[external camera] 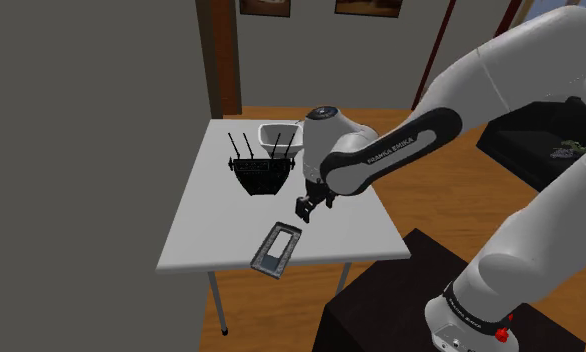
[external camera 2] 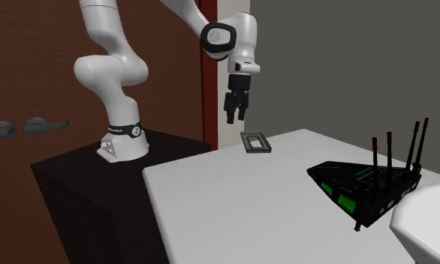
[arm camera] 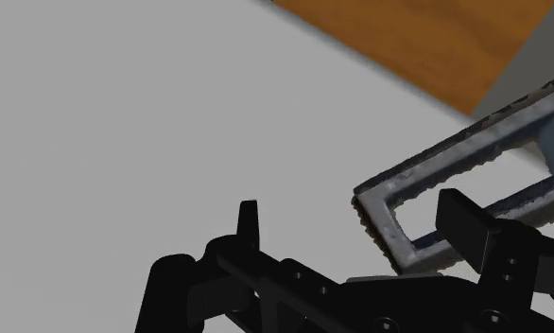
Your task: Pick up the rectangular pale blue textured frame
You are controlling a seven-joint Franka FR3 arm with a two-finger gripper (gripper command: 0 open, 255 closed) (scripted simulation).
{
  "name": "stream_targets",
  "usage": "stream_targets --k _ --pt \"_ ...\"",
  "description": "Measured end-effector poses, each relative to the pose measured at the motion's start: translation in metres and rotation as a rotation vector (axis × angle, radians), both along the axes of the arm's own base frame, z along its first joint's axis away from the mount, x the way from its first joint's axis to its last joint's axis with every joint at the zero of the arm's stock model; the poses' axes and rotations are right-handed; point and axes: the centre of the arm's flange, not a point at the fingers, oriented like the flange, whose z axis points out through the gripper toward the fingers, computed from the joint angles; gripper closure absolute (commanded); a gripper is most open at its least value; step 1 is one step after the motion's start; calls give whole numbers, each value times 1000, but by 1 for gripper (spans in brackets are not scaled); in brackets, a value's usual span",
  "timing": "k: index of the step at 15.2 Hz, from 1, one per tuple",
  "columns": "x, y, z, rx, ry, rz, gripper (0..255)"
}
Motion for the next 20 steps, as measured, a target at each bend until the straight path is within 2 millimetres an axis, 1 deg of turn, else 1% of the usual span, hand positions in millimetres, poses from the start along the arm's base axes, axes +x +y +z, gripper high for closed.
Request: stream_targets --k 2,5,6,7,15,16,20 --pt "16 11 -17 -4 -14 -3 0" --pt "33 28 -45 -10 -32 -8 0" --pt "41 37 -52 -12 -38 -9 0" --pt "47 38 -60 -13 -42 -10 0" --pt "50 39 -104 -14 -46 -12 0" --pt "50 39 -106 -14 -46 -12 255" --pt "50 39 -106 -14 -47 -11 255"
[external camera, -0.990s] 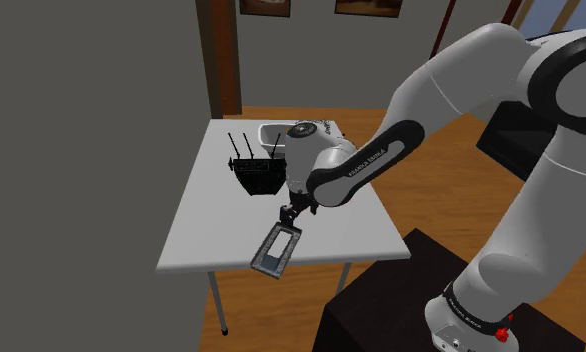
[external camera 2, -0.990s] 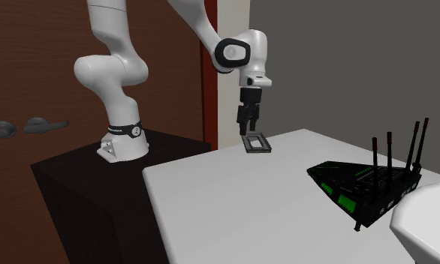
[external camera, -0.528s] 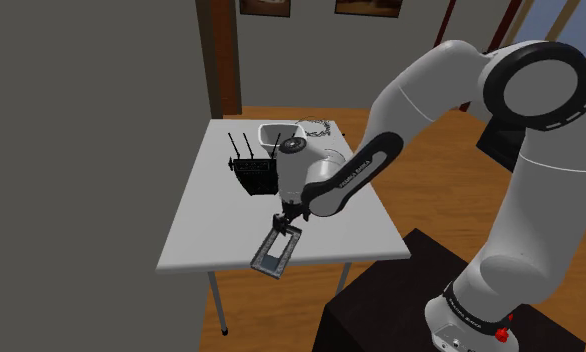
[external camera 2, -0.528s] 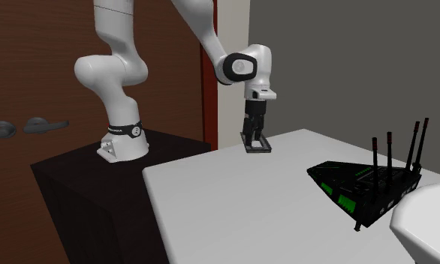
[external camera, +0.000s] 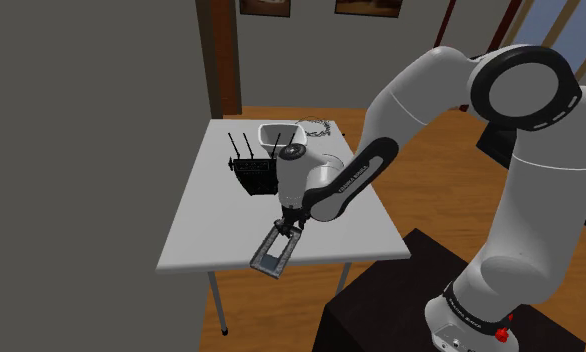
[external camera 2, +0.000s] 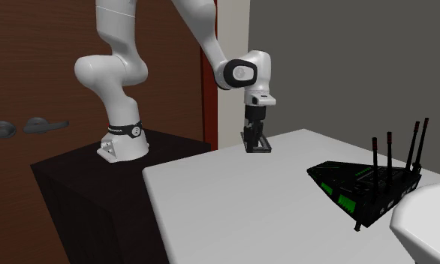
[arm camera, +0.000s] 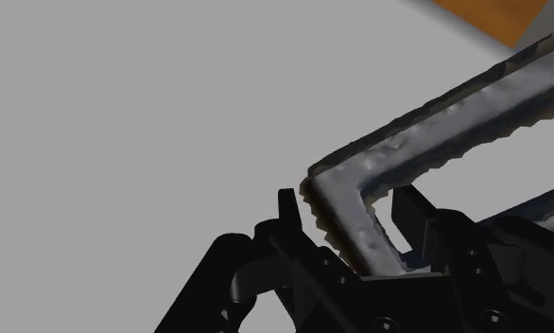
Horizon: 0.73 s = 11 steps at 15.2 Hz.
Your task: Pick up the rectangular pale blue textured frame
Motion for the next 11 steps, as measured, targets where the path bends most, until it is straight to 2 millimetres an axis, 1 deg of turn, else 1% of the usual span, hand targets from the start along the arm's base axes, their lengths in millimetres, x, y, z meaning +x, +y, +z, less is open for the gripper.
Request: stream_targets --k 6,8,11 --pt "0 0 0 0 0 0 255" --pt "0 0 5 0 0 0 255" --pt "0 0 21 0 0 0 255"
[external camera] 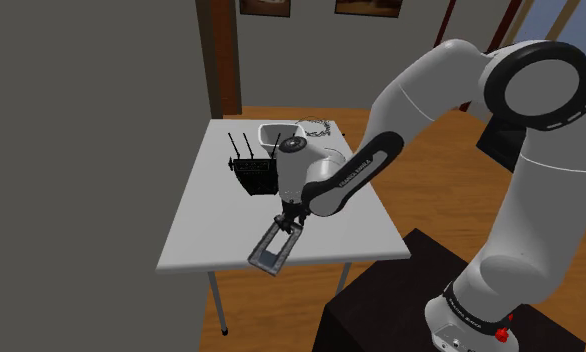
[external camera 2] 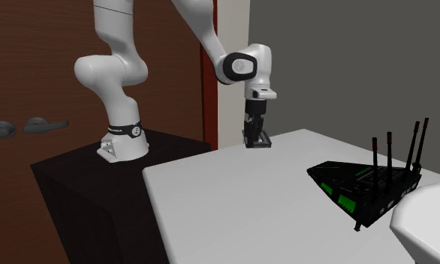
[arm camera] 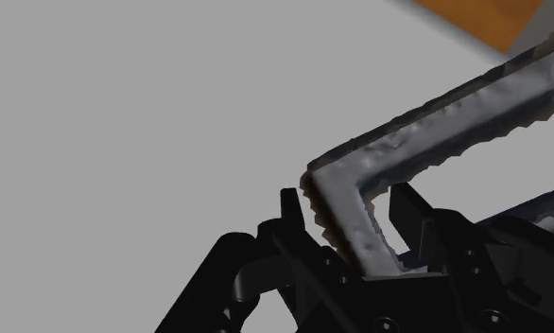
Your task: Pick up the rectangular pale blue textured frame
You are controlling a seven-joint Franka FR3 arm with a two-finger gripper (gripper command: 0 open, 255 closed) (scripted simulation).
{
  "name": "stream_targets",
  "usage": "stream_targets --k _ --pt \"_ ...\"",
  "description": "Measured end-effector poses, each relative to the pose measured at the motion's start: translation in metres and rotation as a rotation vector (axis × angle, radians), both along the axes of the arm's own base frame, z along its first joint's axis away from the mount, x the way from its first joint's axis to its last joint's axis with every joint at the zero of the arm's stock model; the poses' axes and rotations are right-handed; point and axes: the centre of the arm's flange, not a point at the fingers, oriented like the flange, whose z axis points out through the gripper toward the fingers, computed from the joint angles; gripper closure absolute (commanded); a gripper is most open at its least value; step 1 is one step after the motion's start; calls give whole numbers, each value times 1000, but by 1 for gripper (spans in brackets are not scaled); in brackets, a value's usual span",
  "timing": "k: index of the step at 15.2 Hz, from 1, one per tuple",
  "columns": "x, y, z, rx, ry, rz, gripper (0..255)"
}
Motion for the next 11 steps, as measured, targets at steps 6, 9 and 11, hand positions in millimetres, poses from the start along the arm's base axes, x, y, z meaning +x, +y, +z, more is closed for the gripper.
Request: stream_targets --k 6,9,11 --pt "0 1 31 0 0 0 255" --pt "0 0 48 0 0 0 255" --pt "0 0 56 0 0 0 255"
